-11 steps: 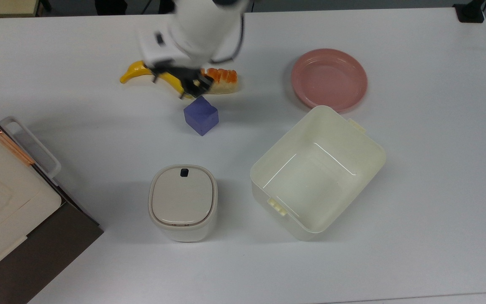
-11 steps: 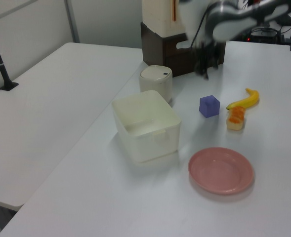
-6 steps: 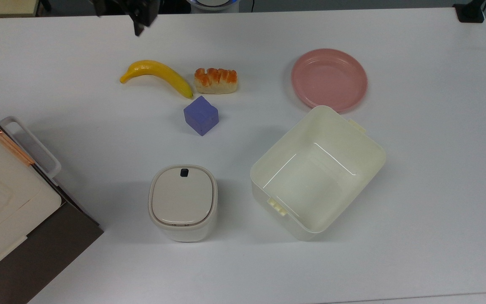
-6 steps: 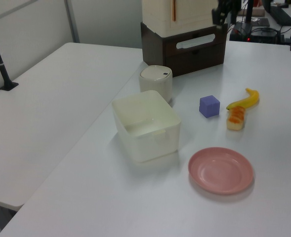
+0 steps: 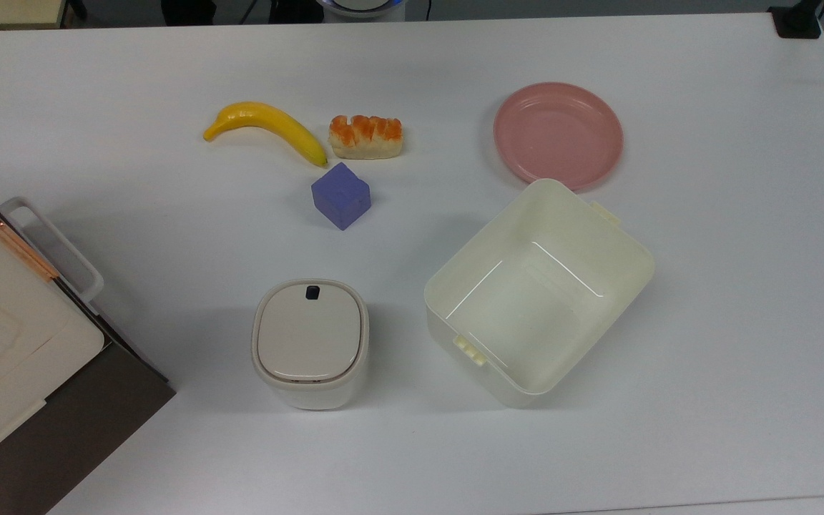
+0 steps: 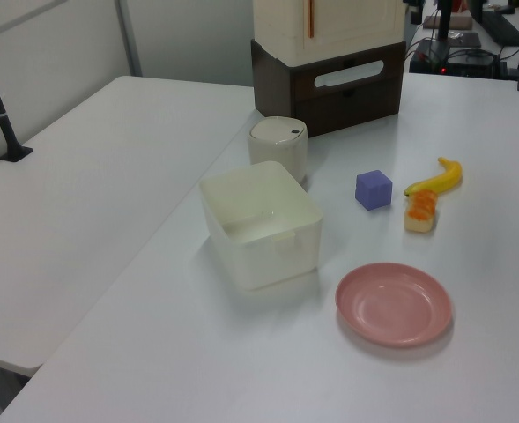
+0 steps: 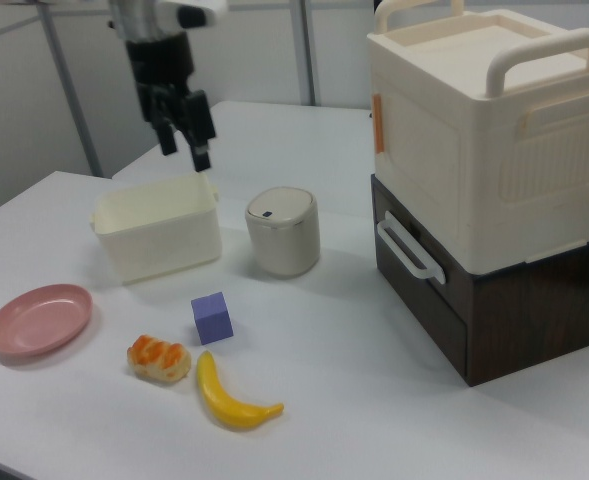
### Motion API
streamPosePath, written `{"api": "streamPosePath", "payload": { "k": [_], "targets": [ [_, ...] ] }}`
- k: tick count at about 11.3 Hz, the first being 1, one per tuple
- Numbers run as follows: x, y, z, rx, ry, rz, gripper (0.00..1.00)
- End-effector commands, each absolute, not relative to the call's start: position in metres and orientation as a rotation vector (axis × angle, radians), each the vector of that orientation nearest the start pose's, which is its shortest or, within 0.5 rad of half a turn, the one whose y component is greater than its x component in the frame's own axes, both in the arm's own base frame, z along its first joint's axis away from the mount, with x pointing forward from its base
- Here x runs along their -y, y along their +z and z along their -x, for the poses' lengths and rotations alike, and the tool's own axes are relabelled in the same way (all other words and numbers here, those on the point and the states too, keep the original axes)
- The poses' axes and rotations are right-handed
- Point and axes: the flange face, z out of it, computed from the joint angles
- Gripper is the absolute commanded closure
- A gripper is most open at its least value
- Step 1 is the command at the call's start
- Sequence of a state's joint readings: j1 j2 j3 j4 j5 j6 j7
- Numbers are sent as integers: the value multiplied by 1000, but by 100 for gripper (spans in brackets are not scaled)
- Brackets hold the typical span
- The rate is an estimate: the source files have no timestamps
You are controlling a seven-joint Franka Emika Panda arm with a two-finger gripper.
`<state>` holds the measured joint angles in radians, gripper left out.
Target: Put the cube on the table
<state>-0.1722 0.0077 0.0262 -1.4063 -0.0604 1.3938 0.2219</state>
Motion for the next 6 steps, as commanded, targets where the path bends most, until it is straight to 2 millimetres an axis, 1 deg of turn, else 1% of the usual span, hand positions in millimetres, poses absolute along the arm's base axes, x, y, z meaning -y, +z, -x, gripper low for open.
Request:
{"api": "streamPosePath", "payload": {
  "k": [1, 2, 3, 4, 5, 6],
  "targets": [
    [49, 692, -520, -480, 34, 3135, 0],
    [44, 692, -521, -451, 26, 3142, 0],
    [49, 686, -524, -390, 42, 3152, 0],
    [65, 675, -526, -237, 82, 3156, 0],
    [73, 671, -526, -106, 108, 3160, 0],
    [75, 672, -526, -30, 99, 3159, 0]
  ]
}}
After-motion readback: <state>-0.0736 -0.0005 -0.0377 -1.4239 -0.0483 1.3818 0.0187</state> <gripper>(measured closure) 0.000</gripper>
